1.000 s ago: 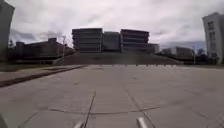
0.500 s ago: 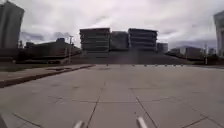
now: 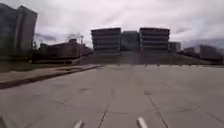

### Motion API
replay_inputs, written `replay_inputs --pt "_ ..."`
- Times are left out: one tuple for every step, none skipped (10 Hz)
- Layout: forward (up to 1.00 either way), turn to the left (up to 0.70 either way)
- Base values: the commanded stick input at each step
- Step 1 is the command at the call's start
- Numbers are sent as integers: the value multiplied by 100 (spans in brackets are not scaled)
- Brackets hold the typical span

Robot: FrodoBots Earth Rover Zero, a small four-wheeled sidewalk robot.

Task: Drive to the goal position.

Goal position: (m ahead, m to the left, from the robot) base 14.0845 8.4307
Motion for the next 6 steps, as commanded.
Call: replay_inputs --pt "100 0" --pt "100 0" --pt "100 0" --pt "100 0" --pt "100 0" --pt "100 0"
